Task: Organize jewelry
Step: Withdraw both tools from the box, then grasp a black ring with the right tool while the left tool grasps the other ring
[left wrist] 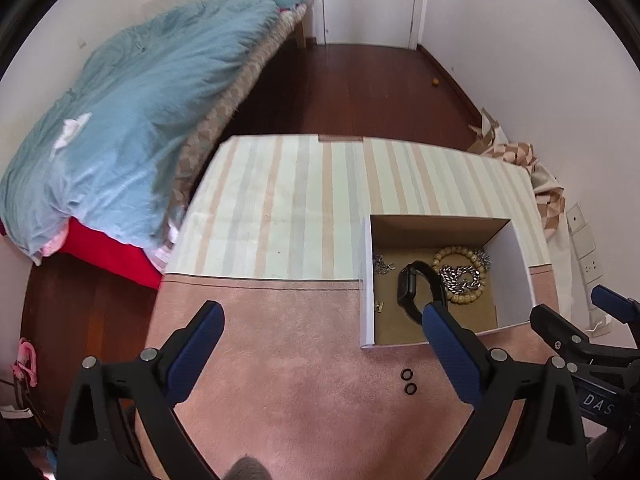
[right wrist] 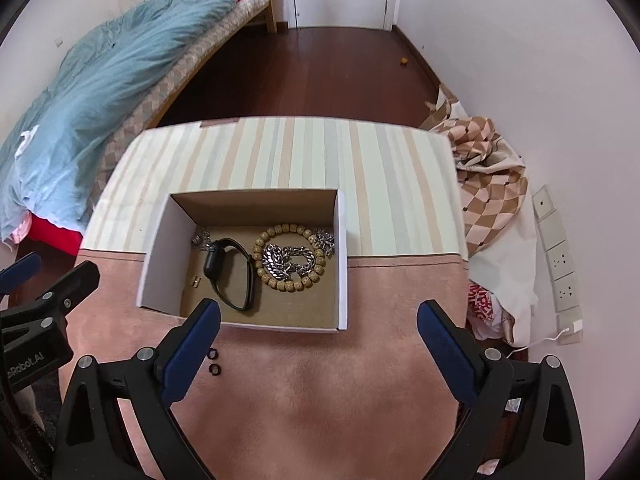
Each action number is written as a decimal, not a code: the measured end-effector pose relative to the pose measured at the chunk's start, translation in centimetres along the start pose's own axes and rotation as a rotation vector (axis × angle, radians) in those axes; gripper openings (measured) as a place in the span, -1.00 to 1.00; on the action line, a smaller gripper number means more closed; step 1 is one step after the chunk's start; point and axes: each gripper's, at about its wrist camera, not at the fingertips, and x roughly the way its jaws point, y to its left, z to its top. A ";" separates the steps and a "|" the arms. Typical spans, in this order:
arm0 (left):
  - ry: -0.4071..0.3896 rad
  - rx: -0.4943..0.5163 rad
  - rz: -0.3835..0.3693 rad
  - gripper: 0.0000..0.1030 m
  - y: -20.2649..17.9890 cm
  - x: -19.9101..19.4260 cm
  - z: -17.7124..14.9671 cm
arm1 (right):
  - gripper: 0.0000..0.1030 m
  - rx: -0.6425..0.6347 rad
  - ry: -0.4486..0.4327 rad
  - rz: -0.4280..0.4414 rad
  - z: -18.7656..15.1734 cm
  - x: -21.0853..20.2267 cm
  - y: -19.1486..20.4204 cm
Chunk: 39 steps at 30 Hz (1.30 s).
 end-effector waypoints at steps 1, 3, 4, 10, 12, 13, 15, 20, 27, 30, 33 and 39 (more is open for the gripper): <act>-0.014 0.002 0.010 0.97 0.0 -0.8 -0.1 | 0.94 -0.001 -0.010 -0.003 -0.1 -0.6 0.1; -0.028 0.002 0.016 0.97 0.1 -1.9 -0.3 | 0.94 0.003 -0.030 -0.006 -0.3 -1.9 0.2; -0.030 0.002 0.014 0.97 0.1 -2.4 -0.4 | 0.94 0.004 -0.036 -0.007 -0.5 -2.4 0.2; -0.060 0.000 -0.003 0.97 0.4 -5.7 -1.2 | 0.94 0.014 -0.100 -0.014 -1.4 -6.6 0.1; -0.071 0.001 -0.008 0.97 0.5 -6.7 -1.6 | 0.94 0.017 -0.119 -0.018 -1.9 -7.9 -0.1; -0.077 0.005 -0.006 0.97 0.5 -7.2 -1.8 | 0.94 0.015 -0.127 -0.023 -2.0 -8.4 -0.1; -0.086 0.011 -0.006 0.97 0.5 -8.0 -2.2 | 0.94 0.012 -0.143 -0.029 -2.3 -9.6 -0.1; -0.090 0.006 -0.014 0.97 0.9 -9.0 -3.0 | 0.94 0.014 -0.155 -0.032 -2.9 -11.2 -0.1; -0.069 -0.017 0.010 0.97 1.5 -7.4 -4.0 | 0.94 0.031 -0.120 -0.002 -4.2 -9.9 0.2; -0.048 -0.035 0.037 0.97 2.2 -5.3 -5.0 | 0.94 0.034 -0.067 0.021 -5.5 -6.8 0.8; 0.020 -0.048 0.081 0.97 3.2 -1.5 -6.6 | 0.83 0.030 -0.001 0.066 -7.1 -2.6 1.7; 0.179 -0.055 0.170 0.97 5.2 5.8 -9.9 | 0.20 0.015 0.077 0.168 -9.7 4.9 4.4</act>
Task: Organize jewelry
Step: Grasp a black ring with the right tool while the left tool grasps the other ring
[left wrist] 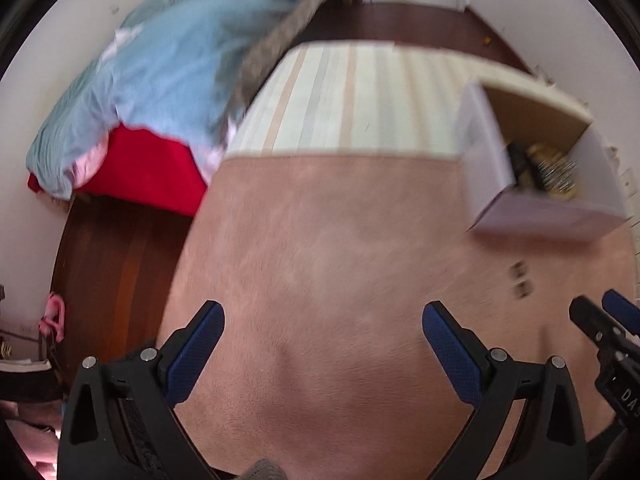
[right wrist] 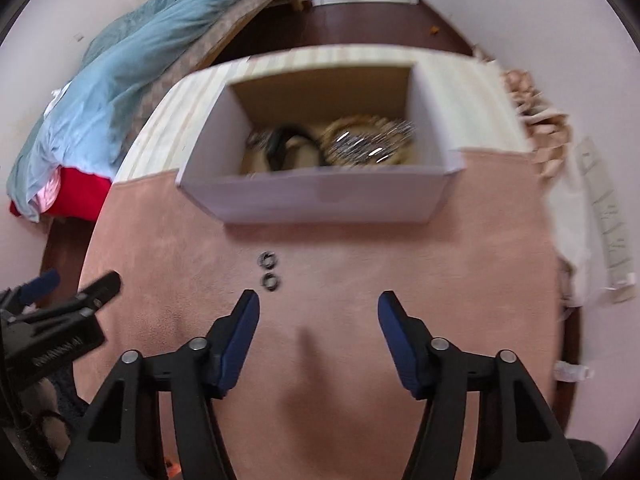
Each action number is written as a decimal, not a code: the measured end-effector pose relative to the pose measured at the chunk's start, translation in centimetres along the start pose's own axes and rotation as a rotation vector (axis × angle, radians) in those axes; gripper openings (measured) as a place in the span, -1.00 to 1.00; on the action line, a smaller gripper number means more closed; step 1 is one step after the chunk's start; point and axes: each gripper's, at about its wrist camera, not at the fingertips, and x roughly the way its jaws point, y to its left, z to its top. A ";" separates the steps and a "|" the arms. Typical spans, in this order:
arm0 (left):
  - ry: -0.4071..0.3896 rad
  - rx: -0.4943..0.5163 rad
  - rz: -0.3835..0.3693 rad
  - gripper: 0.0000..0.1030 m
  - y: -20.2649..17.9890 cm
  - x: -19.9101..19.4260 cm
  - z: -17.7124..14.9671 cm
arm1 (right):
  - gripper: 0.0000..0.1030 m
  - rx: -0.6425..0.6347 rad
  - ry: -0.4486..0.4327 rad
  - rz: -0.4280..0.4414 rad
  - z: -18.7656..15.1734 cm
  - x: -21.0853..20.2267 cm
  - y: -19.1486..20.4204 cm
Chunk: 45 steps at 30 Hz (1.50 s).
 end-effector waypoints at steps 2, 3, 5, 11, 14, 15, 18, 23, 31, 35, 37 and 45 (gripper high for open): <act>0.025 -0.005 0.011 0.97 0.5 1.3 -0.5 | 0.16 -0.016 0.001 0.016 -0.3 1.7 0.9; 0.034 -0.007 0.013 0.97 0.6 1.7 -0.6 | 0.08 -0.023 0.000 0.019 -0.3 2.3 1.3; 0.047 -0.013 0.022 0.97 1.0 2.4 -0.8 | 0.00 -0.051 -0.005 0.018 -0.4 3.5 2.2; 0.058 -0.015 0.025 0.97 1.5 2.9 -0.7 | -0.73 -0.134 -0.031 -0.054 -0.5 4.5 4.1; 0.057 -0.010 0.021 0.97 1.2 2.7 -0.6 | -0.78 -0.126 -0.042 -0.062 -0.5 4.3 3.7; 0.054 -0.006 0.017 0.97 1.0 2.8 -0.5 | -0.78 -0.114 -0.045 -0.060 -0.6 4.1 3.3; 0.032 0.018 -0.010 0.97 -0.8 2.0 -0.3 | -0.78 -0.043 -0.068 -0.051 -0.6 2.8 0.9; 0.011 0.047 -0.115 0.97 -4.9 1.4 0.3 | -1.00 0.054 -0.094 -0.089 -0.8 0.8 -3.9; -0.026 0.143 -0.199 0.82 -11.8 1.3 0.6 | -1.00 0.154 -0.077 -0.092 -1.3 0.7 -9.6; -0.033 0.188 -0.204 0.28 -13.5 1.5 0.6 | -1.00 0.188 -0.050 -0.045 -1.5 0.8 -10.7; -0.039 0.192 -0.221 -0.02 -13.8 1.5 0.5 | -0.99 0.200 -0.045 -0.039 -1.4 0.9 -10.9; -0.054 0.190 -0.247 -0.81 -13.6 1.1 0.0 | -0.99 0.218 -0.067 -0.050 -1.1 0.2 -11.0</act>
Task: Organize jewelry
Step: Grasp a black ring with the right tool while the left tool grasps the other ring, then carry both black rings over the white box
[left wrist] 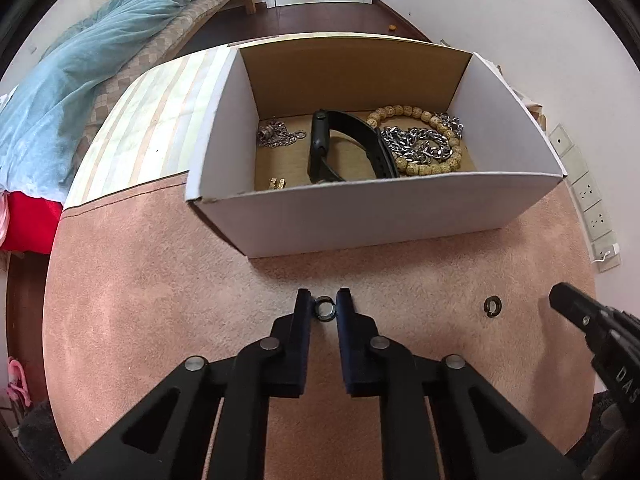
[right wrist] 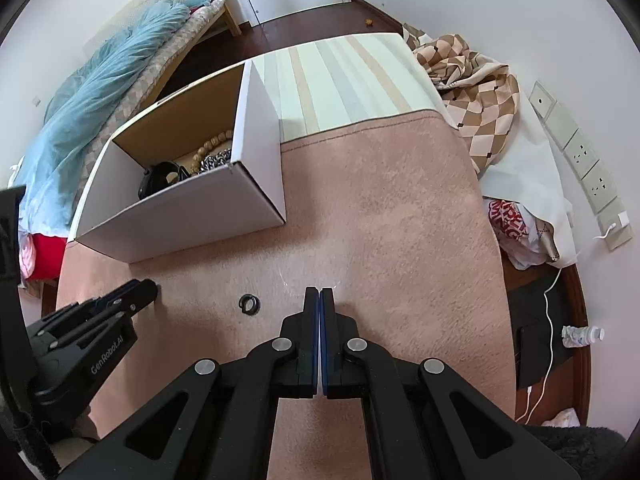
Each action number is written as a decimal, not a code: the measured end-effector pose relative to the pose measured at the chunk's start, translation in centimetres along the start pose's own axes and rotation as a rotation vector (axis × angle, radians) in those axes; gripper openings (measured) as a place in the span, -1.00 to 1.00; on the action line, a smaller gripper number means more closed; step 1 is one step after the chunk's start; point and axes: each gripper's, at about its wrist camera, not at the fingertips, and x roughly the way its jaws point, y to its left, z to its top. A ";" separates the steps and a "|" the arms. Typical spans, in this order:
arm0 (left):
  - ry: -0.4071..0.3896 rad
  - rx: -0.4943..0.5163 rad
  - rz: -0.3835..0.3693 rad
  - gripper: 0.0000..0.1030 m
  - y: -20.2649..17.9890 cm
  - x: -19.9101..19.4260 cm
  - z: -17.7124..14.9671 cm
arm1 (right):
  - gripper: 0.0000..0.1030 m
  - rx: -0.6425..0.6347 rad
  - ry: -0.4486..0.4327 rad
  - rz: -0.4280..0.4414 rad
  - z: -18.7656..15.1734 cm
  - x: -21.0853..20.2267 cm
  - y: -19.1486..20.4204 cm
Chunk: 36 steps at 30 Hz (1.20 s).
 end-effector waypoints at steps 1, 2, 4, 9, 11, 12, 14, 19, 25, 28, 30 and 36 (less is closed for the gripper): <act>0.000 -0.003 -0.005 -0.81 0.1 -0.1 -0.1 | -0.99 0.002 0.000 0.003 0.1 -0.1 0.0; -0.002 -0.007 -0.008 -0.81 0.6 -0.2 -0.1 | -0.99 0.000 0.001 0.008 0.1 -0.1 0.2; -0.005 -0.016 -0.011 -0.81 1.2 -0.5 -0.3 | -0.93 -0.010 0.001 0.017 0.2 -0.2 0.5; -0.009 -0.034 -0.005 -0.81 3.0 -1.5 -0.9 | -0.12 -0.057 0.015 0.059 0.2 0.3 2.0; -0.004 -0.042 0.003 -0.81 3.8 -1.6 -1.3 | -0.12 -0.079 0.015 0.063 0.2 0.6 2.9; -0.003 -0.046 0.009 -0.81 4.0 -1.7 -1.7 | -0.12 -0.094 0.019 0.059 0.2 0.9 3.3; 0.007 -0.057 0.021 -0.81 4.7 -1.7 -2.3 | -0.12 -0.120 0.024 0.048 0.1 1.4 4.2; 0.020 -0.080 0.034 -0.81 5.5 -1.7 -3.3 | -0.15 -0.173 0.023 -0.014 -0.8 2.4 5.8; 0.024 -0.087 0.032 -0.81 5.8 -1.5 -3.4 | -0.51 -0.226 -0.008 -0.078 -1.5 2.4 6.7; 0.026 -0.091 0.025 -0.81 5.7 -1.5 -3.4 | -0.66 -0.222 -0.011 -0.086 -1.5 2.3 6.3; 0.026 -0.092 0.022 -0.81 5.8 -1.4 -3.3 | -0.72 -0.224 -0.014 -0.095 -1.4 2.3 6.2; 0.027 -0.095 0.018 -0.81 5.9 -1.3 -3.3 | -0.74 -0.232 -0.025 -0.107 -1.5 2.3 6.3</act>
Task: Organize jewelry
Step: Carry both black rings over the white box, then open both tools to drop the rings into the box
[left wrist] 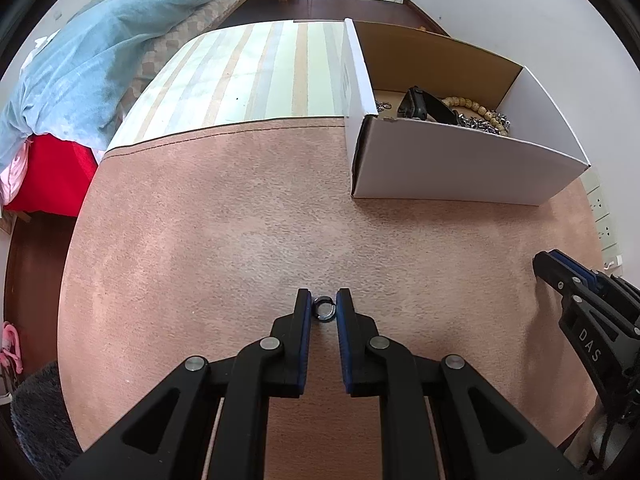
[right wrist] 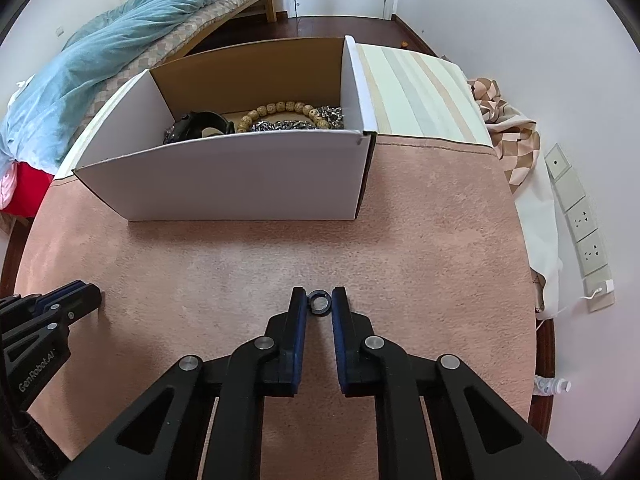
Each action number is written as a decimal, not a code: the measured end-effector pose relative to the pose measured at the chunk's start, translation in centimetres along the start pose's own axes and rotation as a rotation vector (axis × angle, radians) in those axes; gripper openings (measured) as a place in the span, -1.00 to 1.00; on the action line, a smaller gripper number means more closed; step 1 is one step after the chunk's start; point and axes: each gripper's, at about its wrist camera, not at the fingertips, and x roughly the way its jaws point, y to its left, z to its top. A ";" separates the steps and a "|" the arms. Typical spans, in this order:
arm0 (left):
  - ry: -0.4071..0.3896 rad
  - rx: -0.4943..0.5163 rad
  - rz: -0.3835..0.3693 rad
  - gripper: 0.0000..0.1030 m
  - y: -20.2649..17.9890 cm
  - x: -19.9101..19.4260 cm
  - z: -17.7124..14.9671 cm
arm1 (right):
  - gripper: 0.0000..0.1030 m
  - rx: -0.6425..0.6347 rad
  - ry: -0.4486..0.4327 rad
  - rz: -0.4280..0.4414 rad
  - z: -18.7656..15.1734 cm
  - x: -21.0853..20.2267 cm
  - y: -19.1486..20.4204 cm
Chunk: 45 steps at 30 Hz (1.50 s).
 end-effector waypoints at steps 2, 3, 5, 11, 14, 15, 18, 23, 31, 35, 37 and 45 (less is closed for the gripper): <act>-0.002 0.000 0.000 -0.81 0.0 -0.1 0.0 | -0.75 0.010 -0.004 0.006 0.0 0.0 -0.1; -0.004 0.000 -0.001 -0.81 0.0 -0.2 0.0 | -0.75 0.014 -0.005 0.008 -0.1 -0.1 -0.1; -0.009 -0.001 -0.005 -0.81 0.0 -0.5 0.1 | -0.75 0.025 -0.004 0.019 -0.1 -0.1 -0.3; -0.038 0.002 -0.040 -0.81 0.0 -2.2 1.0 | -0.75 0.046 -0.051 0.052 0.2 -2.3 -0.6; -0.065 -0.003 -0.070 -0.81 -0.4 -4.2 1.7 | -0.75 0.066 -0.091 0.087 1.0 -4.4 -0.9; -0.078 -0.008 -0.090 -0.81 -0.5 -5.1 2.2 | -0.75 0.071 -0.104 0.099 1.3 -5.1 -1.0; -0.109 -0.008 -0.133 -0.81 -0.7 -7.1 4.1 | -0.75 0.083 -0.143 0.152 3.1 -7.3 -1.1; -0.123 0.013 -0.216 -0.81 -1.3 -8.4 10.0 | -0.75 0.088 -0.140 0.260 8.2 -8.1 -1.3; -0.015 0.064 -0.209 -0.80 -1.9 -3.8 17.5 | -0.75 0.085 0.001 0.315 15.9 -2.8 -1.0; 0.051 0.071 -0.150 -0.77 -2.1 -2.0 18.9 | -0.74 0.081 0.109 0.313 17.9 0.4 -0.8; 0.072 0.058 -0.134 -0.77 -1.9 -1.7 19.3 | -0.73 0.094 0.144 0.307 18.3 1.3 -1.1; 0.022 0.007 -0.074 0.30 -0.3 -3.2 20.0 | -0.37 0.126 0.121 0.298 18.5 0.0 -2.7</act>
